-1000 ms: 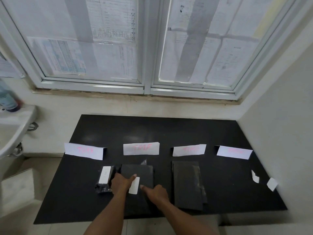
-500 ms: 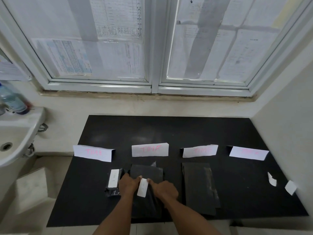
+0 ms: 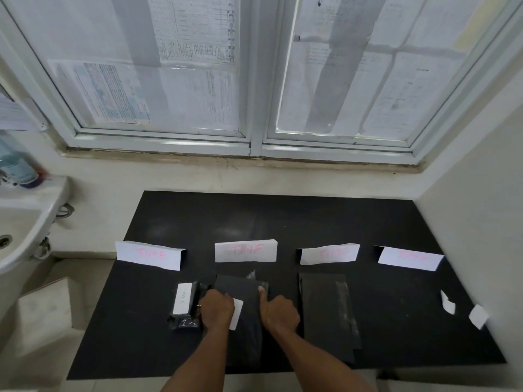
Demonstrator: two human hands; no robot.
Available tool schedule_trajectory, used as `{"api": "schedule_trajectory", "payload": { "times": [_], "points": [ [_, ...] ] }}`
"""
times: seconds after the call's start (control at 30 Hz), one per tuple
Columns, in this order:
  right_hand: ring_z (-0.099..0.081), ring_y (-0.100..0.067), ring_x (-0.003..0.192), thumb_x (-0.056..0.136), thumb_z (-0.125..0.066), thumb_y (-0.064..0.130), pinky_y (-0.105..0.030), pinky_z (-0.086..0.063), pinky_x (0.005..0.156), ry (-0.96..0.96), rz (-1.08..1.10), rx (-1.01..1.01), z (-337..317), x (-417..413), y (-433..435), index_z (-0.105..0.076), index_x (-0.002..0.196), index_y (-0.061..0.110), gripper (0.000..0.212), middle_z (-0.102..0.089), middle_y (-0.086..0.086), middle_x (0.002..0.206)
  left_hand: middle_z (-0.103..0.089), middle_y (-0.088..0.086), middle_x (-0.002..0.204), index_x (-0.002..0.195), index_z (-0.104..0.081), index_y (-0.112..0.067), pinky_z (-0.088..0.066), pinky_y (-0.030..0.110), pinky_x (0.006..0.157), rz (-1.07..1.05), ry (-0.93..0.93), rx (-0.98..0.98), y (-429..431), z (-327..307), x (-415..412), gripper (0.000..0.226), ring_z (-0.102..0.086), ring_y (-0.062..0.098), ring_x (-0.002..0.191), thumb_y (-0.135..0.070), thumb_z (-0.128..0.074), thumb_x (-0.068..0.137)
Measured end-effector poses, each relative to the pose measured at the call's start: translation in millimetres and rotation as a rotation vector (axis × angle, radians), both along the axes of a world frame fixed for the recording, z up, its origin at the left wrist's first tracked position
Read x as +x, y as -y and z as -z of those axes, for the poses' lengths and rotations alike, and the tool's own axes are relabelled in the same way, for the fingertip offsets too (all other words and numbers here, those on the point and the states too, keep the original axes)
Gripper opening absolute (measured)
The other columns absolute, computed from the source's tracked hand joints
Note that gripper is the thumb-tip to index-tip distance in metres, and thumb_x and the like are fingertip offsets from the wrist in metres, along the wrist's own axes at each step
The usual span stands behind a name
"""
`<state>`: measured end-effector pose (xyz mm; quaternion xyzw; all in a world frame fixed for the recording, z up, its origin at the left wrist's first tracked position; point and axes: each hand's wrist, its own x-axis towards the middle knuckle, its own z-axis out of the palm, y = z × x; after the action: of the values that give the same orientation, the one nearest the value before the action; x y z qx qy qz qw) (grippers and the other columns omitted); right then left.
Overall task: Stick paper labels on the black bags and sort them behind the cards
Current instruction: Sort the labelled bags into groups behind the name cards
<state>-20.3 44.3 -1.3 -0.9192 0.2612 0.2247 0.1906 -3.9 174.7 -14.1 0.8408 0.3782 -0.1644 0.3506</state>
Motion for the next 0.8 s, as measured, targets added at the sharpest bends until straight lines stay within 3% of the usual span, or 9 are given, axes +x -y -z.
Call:
{"api": "schedule_trajectory", "payload": {
  "times": [0.17,0.27,0.37,0.43,0.53,0.67,0.8],
  "points": [
    [-0.064,-0.024,0.102,0.087,-0.042,0.065,-0.033,-0.051,0.085,0.069,0.038,-0.053,-2.1,-4.2,60.9,-0.065,0.106,0.011,0.062,-0.067,-0.008,0.111,-0.048,0.025,0.134,0.136,-0.04,0.007,-0.041,0.045,0.1,0.104,0.173,0.144,46.9,-5.0,10.2,0.057,-0.046,0.039,0.123,-0.012,-0.057,0.085],
    [-0.062,-0.025,0.108,0.091,-0.044,0.054,-0.033,-0.049,0.088,0.109,0.116,-0.071,-2.0,-9.4,100.2,-0.062,0.112,0.011,0.051,-0.065,-0.008,0.115,-0.05,0.02,0.131,0.133,-0.046,-0.001,-0.041,0.041,0.1,0.268,0.278,0.11,85.8,-12.1,14.6,0.048,-0.047,0.034,0.122,-0.011,-0.056,0.087],
    [-0.062,-0.025,0.107,0.092,-0.047,0.044,-0.033,-0.049,0.088,0.128,0.188,-0.041,-3.2,-11.9,143.8,-0.06,0.113,0.012,0.04,-0.065,-0.008,0.115,-0.053,0.016,0.127,0.126,-0.05,-0.006,-0.044,0.039,0.097,0.455,0.175,0.014,130.1,-10.1,14.1,0.04,-0.051,0.031,0.118,-0.018,-0.054,0.088],
    [-0.062,-0.024,0.104,0.092,-0.048,0.04,-0.033,-0.049,0.086,0.125,0.224,-0.02,-3.6,-14.5,184.5,-0.06,0.111,0.012,0.037,-0.064,-0.008,0.113,-0.05,0.018,0.13,0.127,-0.048,-0.008,-0.046,0.043,0.099,0.479,0.036,-0.067,169.3,-7.0,8.5,0.048,-0.051,0.034,0.12,-0.028,-0.059,0.085],
    [-0.061,-0.025,0.107,0.09,-0.05,0.036,-0.032,-0.048,0.087,0.128,0.262,-0.02,-0.7,-17.7,240.5,-0.059,0.111,0.01,0.034,-0.063,-0.01,0.116,-0.039,0.022,0.14,0.138,-0.033,-0.01,-0.04,0.05,0.103,0.355,-0.149,-0.123,212.8,-3.3,-2.9,0.081,-0.044,0.04,0.127,-0.044,-0.073,0.075],
    [-0.06,-0.028,0.111,0.088,-0.052,0.033,-0.032,-0.048,0.086,0.109,0.318,-0.024,6.2,-23.4,316.3,-0.06,0.11,0.008,0.034,-0.063,-0.013,0.118,-0.027,0.024,0.146,0.146,-0.017,-0.015,-0.029,0.059,0.106,0.206,-0.283,-0.083,262.9,0.1,-13.8,0.107,-0.034,0.043,0.132,-0.047,-0.081,0.066],
    [-0.06,-0.03,0.111,0.088,-0.053,0.029,-0.032,-0.048,0.086,0.076,0.374,-0.007,18.3,-27.7,391.1,-0.061,0.111,0.006,0.034,-0.062,-0.015,0.119,-0.031,0.025,0.141,0.143,-0.023,-0.015,-0.029,0.056,0.106,0.144,-0.331,0.087,299.7,5.6,-16.3,0.104,-0.036,0.043,0.127,-0.042,-0.084,0.063]
  ]
}}
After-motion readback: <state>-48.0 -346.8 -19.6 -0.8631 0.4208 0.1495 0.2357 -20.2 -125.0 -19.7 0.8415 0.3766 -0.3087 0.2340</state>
